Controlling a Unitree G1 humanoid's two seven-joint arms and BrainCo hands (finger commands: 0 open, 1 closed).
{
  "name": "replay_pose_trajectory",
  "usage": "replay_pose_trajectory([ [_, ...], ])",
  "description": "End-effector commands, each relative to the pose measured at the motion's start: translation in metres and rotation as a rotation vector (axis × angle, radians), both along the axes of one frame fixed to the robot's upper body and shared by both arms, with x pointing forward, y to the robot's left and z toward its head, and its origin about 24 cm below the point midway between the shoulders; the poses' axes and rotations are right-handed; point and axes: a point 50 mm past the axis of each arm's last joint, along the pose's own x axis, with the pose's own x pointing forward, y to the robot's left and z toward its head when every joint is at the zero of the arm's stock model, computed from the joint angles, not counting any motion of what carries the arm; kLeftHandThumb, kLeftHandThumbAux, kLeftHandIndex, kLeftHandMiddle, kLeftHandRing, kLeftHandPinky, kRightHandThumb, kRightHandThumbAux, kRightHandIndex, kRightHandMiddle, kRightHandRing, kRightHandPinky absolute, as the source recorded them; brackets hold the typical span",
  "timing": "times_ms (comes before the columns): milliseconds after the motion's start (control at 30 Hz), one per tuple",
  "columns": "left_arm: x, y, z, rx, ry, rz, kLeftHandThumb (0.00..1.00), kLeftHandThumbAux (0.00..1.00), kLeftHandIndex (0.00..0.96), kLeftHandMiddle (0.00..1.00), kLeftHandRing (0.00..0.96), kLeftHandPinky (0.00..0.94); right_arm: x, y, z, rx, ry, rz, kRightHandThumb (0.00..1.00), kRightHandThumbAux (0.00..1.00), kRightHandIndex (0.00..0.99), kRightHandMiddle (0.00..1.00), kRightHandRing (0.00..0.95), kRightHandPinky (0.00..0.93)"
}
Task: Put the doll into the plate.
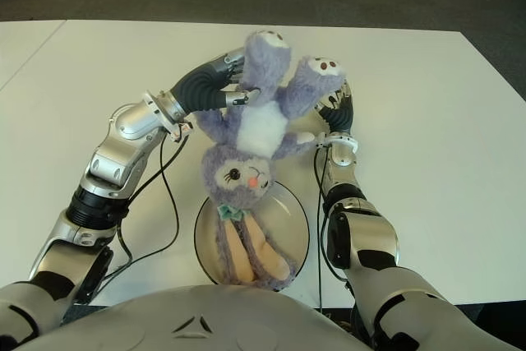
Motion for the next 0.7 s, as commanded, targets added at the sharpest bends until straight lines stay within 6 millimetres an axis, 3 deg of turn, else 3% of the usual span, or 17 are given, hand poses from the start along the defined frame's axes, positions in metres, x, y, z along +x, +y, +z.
replay_pose_trajectory([
  [33,0.007,-0.008,-0.017,0.075,0.010,0.028,0.814,0.678,0.392,0.484,0.510,0.553,-0.098,0.016,-0.108,0.127,0.437,-0.030,0.124,0.796,0.065,0.000,0.000,0.000],
  [67,0.008,-0.008,-0.017,0.075,0.005,0.031,0.830,0.674,0.388,0.543,0.611,0.641,-0.098,0.016,-0.108,0.131,0.436,-0.032,0.128,0.800,0.069,0.000,0.000,0.000],
  [100,0.008,-0.008,-0.016,0.074,-0.003,0.040,0.833,0.673,0.387,0.557,0.636,0.664,-0.098,0.016,-0.108,0.135,0.434,-0.036,0.129,0.801,0.071,0.000,0.000,0.000],
  [133,0.009,-0.008,-0.015,0.074,-0.009,0.046,0.837,0.671,0.392,0.561,0.713,0.753,-0.098,0.016,-0.108,0.139,0.432,-0.038,0.132,0.809,0.085,0.000,0.000,0.000],
  [200,0.010,-0.007,-0.013,0.068,-0.018,0.072,0.841,0.668,0.401,0.561,0.762,0.824,-0.098,0.018,-0.108,0.141,0.433,-0.040,0.137,0.818,0.106,0.000,0.000,0.000],
  [633,0.012,-0.003,-0.004,-0.063,0.018,0.175,0.848,0.667,0.403,0.550,0.807,0.833,-0.097,0.018,-0.107,0.133,0.431,-0.054,0.151,0.859,0.183,0.016,0.000,0.000],
  [700,0.011,0.001,0.008,-0.129,0.016,0.198,0.848,0.668,0.401,0.548,0.813,0.834,-0.098,0.019,-0.107,0.129,0.429,-0.054,0.151,0.861,0.196,0.022,0.000,0.000],
])
